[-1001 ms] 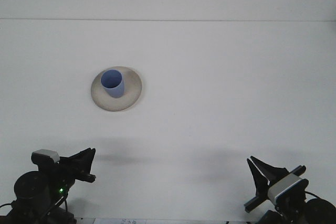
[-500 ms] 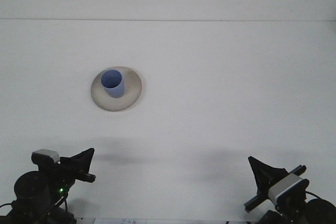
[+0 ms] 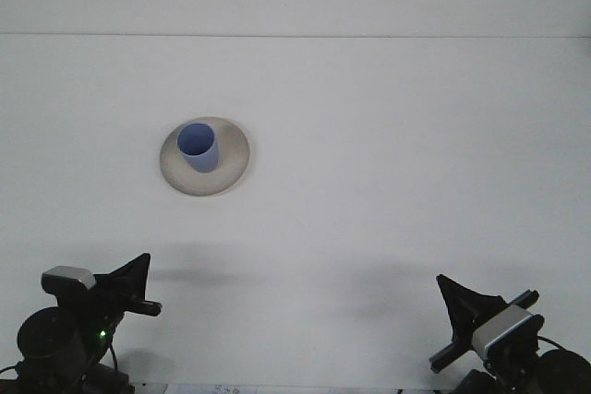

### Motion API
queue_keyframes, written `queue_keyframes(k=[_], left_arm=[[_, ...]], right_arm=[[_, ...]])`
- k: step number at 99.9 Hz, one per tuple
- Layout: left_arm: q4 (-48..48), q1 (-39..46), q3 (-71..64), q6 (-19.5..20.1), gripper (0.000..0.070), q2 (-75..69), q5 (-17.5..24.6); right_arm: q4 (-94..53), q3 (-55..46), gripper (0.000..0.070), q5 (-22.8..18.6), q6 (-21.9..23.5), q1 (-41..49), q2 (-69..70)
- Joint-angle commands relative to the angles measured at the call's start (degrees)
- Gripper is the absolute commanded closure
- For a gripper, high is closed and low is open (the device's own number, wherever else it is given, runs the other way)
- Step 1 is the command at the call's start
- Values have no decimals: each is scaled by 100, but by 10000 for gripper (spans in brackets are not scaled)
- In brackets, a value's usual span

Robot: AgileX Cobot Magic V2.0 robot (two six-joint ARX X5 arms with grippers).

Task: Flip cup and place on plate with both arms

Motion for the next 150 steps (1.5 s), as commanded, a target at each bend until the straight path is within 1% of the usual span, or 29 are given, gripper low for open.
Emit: queue_keyframes(k=[1, 5, 12, 23, 33, 39, 43, 55, 70, 76, 150], left_arm=[[341, 245, -284, 138, 685, -157, -28], [522, 437, -492, 225, 685, -304, -31], [874, 715, -866, 544, 685, -514, -55], [1683, 1137, -1622, 1410, 685, -855, -61], [2317, 1434, -2236, 2096, 685, -1064, -61], [2618, 1580, -2538, 2391, 685, -1130, -61], [2776, 1652, -2695, 2481, 685, -1132, -61], [3084, 1735, -3075, 2524, 685, -1132, -85], [2992, 1718, -3091, 2527, 685, -1132, -107], [2992, 1718, -3091, 2465, 685, -1132, -79], [2990, 1718, -3091, 2468, 685, -1132, -79]], right_arm=[[68, 26, 693, 4, 42, 42, 13], [68, 24, 693, 2, 42, 42, 13], [68, 26, 693, 2, 42, 42, 13], [68, 26, 693, 2, 42, 42, 13], [68, 24, 693, 2, 42, 42, 13], [68, 26, 693, 2, 42, 42, 13], [68, 26, 693, 2, 42, 42, 13], [68, 26, 693, 2, 42, 42, 13], [70, 26, 693, 2, 42, 42, 13], [70, 26, 693, 2, 42, 42, 13], [70, 26, 693, 2, 42, 42, 13]])
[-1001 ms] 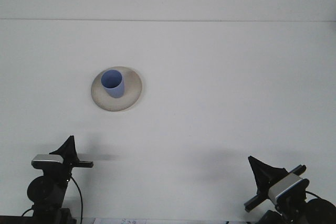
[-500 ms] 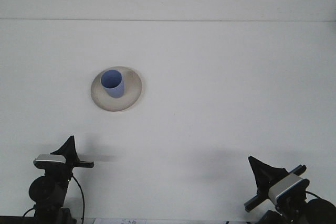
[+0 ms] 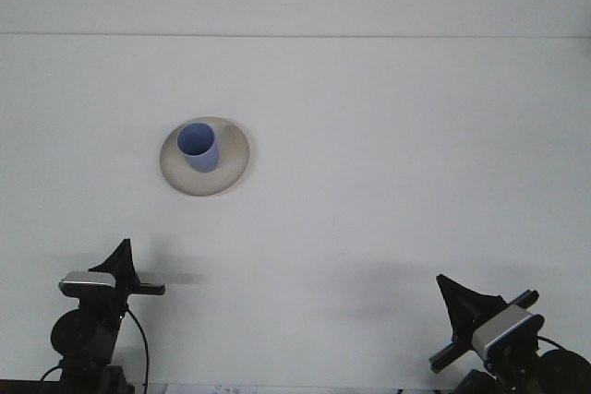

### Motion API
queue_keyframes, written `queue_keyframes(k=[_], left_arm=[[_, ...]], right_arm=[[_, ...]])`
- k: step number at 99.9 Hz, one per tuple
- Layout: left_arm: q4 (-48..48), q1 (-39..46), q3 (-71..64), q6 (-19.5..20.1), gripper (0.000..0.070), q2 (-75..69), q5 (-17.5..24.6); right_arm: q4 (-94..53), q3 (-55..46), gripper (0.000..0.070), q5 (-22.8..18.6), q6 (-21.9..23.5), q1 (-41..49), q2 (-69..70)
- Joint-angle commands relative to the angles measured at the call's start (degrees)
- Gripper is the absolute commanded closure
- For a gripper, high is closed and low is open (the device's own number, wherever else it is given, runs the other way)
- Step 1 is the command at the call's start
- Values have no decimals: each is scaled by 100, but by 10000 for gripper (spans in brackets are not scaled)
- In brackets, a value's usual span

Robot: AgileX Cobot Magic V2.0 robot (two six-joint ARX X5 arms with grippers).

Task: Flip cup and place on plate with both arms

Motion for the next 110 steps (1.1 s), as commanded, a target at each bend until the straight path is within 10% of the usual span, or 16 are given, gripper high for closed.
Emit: queue_keyframes(k=[1, 40, 62, 110], left_arm=[[55, -7, -111, 52, 685, -7, -15], [52, -7, -111, 52, 685, -7, -15], [55, -7, -111, 52, 685, -7, -15], [52, -7, -109, 52, 685, -4, -15]], right_arm=[[59, 26, 693, 2, 39, 42, 13], [1335, -981, 693, -59, -330, -2328, -267], [2876, -2723, 693, -968, -190, -4148, -772], [4074, -3842, 693, -1051, -94, -4406, -772]])
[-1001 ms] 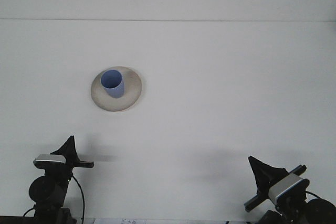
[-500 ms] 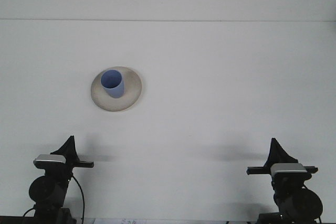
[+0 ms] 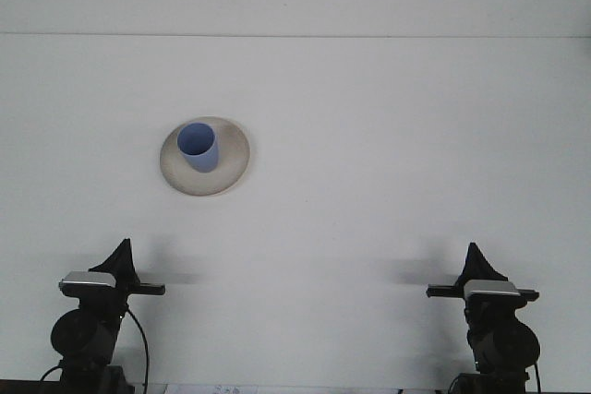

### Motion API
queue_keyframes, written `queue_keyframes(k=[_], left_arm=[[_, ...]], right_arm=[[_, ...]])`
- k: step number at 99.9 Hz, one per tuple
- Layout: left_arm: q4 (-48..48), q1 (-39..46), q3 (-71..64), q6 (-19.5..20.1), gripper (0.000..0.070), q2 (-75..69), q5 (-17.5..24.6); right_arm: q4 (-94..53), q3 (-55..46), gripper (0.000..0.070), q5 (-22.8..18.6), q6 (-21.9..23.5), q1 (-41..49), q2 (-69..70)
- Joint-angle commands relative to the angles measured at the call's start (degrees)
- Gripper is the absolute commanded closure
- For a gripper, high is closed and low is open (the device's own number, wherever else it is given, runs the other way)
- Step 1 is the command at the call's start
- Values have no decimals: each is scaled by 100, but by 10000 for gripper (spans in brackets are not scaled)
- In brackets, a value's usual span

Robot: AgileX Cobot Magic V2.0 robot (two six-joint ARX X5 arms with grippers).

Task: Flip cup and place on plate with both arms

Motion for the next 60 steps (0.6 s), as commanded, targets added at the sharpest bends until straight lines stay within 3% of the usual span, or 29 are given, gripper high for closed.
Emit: queue_keyframes(k=[1, 60], left_arm=[[52, -7, -109, 52, 685, -7, -15], [52, -7, -109, 52, 685, -7, -15]], right_arm=[[142, -11, 693, 0, 33, -15, -2], [232, -11, 693, 0, 33, -15, -2]])
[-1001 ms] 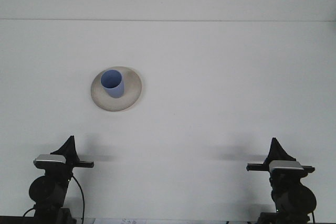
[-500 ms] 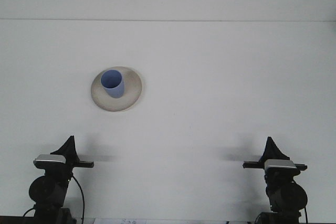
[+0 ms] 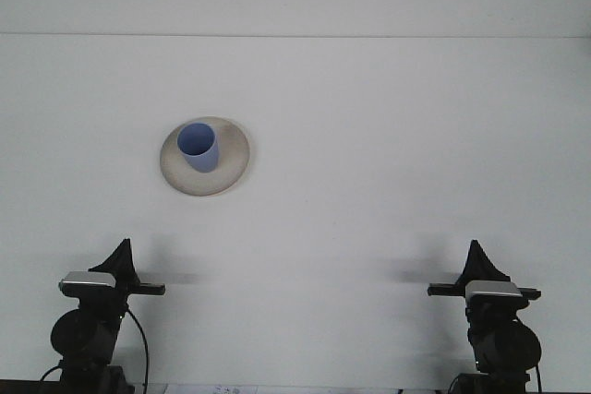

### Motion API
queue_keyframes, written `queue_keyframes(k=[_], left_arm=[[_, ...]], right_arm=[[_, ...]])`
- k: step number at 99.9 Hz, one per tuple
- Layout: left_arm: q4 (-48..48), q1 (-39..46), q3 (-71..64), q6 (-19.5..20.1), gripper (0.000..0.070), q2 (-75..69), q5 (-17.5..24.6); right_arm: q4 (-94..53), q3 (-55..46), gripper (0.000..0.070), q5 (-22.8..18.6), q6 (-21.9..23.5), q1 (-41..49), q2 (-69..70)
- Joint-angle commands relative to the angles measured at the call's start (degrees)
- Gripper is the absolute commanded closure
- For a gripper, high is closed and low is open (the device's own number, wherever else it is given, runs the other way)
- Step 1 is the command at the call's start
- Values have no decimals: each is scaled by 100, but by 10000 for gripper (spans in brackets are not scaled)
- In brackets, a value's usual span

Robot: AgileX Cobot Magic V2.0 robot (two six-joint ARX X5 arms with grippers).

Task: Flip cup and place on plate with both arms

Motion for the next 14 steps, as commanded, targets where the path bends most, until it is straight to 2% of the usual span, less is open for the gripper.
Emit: queue_keyframes(k=[1, 14], left_arm=[[52, -7, -109, 52, 685, -7, -15], [52, -7, -109, 52, 685, -7, -15]], right_arm=[[66, -11, 693, 0, 35, -15, -2], [63, -11, 693, 0, 35, -15, -2]])
